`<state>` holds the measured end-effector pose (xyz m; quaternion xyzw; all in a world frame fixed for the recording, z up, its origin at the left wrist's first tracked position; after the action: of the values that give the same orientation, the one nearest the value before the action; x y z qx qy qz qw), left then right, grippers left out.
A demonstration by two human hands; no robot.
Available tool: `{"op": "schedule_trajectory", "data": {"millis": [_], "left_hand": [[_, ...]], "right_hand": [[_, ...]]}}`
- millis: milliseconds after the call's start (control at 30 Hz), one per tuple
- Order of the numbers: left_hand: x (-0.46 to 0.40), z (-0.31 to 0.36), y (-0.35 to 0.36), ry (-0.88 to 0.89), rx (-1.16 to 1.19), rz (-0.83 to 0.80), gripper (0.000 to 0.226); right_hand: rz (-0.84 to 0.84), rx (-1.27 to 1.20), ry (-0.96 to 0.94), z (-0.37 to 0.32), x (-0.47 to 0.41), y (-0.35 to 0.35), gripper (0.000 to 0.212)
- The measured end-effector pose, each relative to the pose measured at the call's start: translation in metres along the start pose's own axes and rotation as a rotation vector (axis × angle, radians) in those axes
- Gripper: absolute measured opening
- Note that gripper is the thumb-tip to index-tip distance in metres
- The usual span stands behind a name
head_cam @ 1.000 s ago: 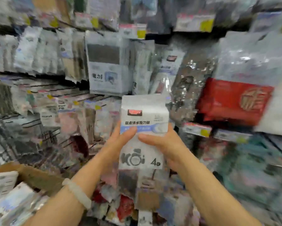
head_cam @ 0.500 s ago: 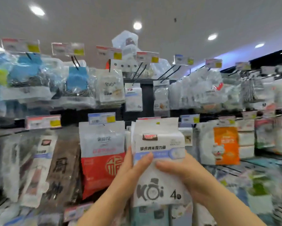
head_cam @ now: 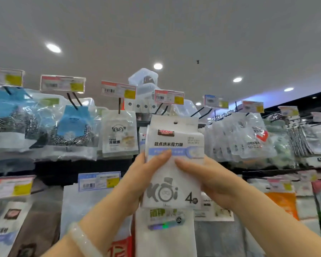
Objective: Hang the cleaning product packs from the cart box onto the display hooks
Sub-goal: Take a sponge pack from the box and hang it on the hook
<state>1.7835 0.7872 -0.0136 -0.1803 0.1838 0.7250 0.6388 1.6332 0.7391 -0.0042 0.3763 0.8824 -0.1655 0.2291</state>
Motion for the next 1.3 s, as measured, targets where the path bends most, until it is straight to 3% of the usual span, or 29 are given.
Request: {"op": "schedule_trajectory", "data": {"millis": [267, 400, 467, 600, 733, 833, 967, 1300], "left_hand": [[-0.024, 0.012, -0.026, 0.033, 0.093, 0.032, 0.041], [-0.034, 0.014, -0.02, 0.06, 0.031, 0.038, 0.038], [-0.036, 0.015, -0.018, 0.064, 0.025, 0.053, 0.034], [-0.035, 0.018, -0.019, 0.098, 0.031, 0.088, 0.035], [-0.028, 0.021, -0.02, 0.138, 0.007, 0.165, 0.034], [-0.024, 0.027, -0.029, 0.146, 0.013, 0.244, 0.031], [-0.019, 0.035, -0.043, 0.14, -0.035, 0.332, 0.038], [-0.015, 0.031, -0.04, 0.128, -0.101, 0.378, 0.039]], "right_hand": [[0.081, 0.062, -0.058, 0.03, -0.066, -0.035, 0.085], [0.112, -0.045, -0.091, 0.039, -0.079, -0.047, 0.087], [0.113, -0.062, -0.094, 0.04, -0.083, -0.052, 0.084], [0.141, -0.127, -0.141, 0.038, -0.094, -0.06, 0.059], [0.085, -0.274, -0.159, 0.042, -0.107, -0.06, 0.061], [0.097, -0.349, -0.202, 0.04, -0.117, -0.066, 0.047], [0.087, -0.376, -0.241, 0.038, -0.128, -0.081, 0.047], [0.072, -0.404, -0.364, 0.044, -0.145, -0.085, 0.037]]}}
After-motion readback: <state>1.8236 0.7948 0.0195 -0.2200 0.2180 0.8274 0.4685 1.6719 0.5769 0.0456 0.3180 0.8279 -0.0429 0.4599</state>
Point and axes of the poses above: each hand's wrist, its own x-axis away from the middle knuckle, its own y-axis out of the palm, z = x × y, the point moved 2 cm from there along -x, towards the middle knuckle, and after that the axes turned 2 degrees about -x, right-handed, at the moved point
